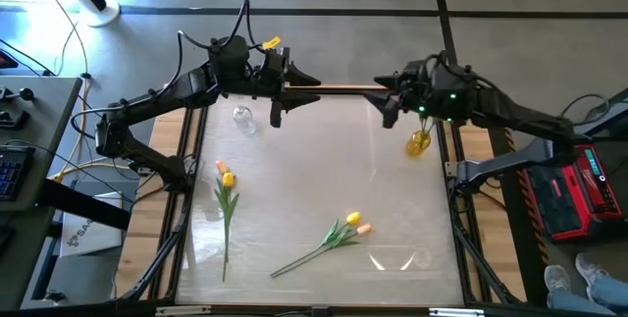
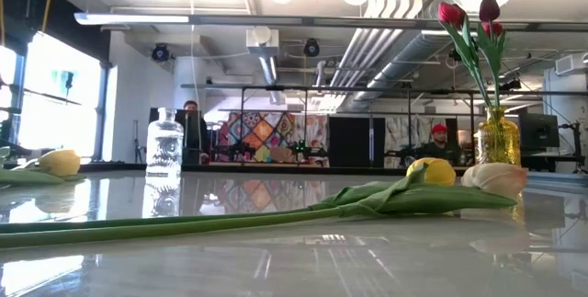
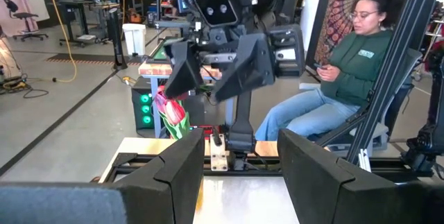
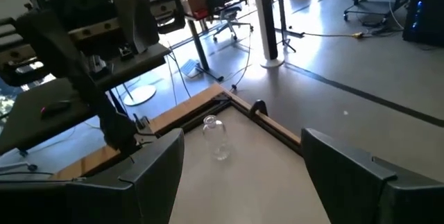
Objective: Sort flowers into vase by color
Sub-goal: Put the bottom light pink tulip into the transparent vase
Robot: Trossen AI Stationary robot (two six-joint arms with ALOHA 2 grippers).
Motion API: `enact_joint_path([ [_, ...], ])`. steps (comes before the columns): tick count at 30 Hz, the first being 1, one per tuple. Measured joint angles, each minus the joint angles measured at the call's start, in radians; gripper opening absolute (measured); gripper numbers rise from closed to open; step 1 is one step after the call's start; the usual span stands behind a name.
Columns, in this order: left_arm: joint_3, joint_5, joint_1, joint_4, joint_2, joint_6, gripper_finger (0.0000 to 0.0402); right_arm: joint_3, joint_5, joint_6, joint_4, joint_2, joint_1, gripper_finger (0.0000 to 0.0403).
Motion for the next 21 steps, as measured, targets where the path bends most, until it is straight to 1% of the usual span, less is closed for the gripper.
enact_joint_path([
  [4, 0.000, 0.000, 0.000, 0.000, 0.000, 0.000, 0.0172, 0.000, -0.021, -0.003, 0.025, 0.041, 0.000, 0.0279],
  [10, 0.000, 0.000, 0.000, 0.000, 0.000, 0.000, 0.0172, 0.000, -0.019, -0.014, 0.027, 0.090, 0.004, 0.0279],
  [15, 0.000, 0.000, 0.000, 0.000, 0.000, 0.000, 0.0172, 0.000, 0.016, -0.041, 0.053, 0.080, 0.027, 0.0279],
  [21, 0.000, 0.000, 0.000, 0.000, 0.000, 0.000, 0.0172, 0.000, 0.019, -0.074, 0.075, 0.056, 0.035, 0.0279],
])
